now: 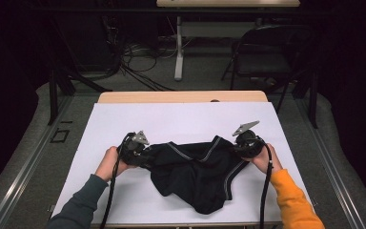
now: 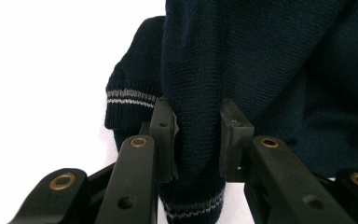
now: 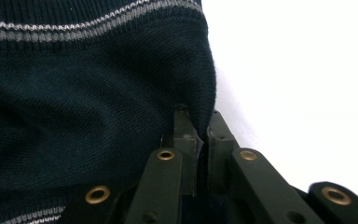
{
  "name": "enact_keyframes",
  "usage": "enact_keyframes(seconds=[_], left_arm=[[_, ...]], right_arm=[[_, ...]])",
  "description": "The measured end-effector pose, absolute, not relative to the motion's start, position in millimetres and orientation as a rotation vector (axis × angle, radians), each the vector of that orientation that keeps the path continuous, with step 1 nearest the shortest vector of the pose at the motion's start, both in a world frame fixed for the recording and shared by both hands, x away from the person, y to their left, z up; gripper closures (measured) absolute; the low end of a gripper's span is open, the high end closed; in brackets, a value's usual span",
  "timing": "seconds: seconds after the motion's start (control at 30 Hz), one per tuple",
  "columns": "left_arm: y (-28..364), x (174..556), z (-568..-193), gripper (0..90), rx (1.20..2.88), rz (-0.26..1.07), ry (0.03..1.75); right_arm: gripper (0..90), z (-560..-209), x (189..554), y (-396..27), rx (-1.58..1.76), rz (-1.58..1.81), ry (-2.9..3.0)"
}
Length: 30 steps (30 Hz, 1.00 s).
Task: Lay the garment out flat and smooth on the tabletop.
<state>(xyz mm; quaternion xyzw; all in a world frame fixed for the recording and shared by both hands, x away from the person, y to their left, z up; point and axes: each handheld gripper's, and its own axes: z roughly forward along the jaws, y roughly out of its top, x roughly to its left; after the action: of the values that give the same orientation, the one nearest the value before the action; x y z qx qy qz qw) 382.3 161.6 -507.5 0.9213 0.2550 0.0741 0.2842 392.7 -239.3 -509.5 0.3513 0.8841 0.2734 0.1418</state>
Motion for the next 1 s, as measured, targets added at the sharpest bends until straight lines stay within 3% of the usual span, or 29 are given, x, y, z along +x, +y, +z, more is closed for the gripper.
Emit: enact_keyframes(seconds=[0.5,1.0], left_arm=[[168.9,379.6,-493.6,71.9,2.415,0.257,0.671],[167.5,386.2,-471.5,72.2,2.496,0.303,0.592]], right_arm=[[86.3,-492.9,385.1,-244.5,0.987,0.832,2.524],[86.3,-467.1,383.5,-240.7,0.889,0.797,2.536]])
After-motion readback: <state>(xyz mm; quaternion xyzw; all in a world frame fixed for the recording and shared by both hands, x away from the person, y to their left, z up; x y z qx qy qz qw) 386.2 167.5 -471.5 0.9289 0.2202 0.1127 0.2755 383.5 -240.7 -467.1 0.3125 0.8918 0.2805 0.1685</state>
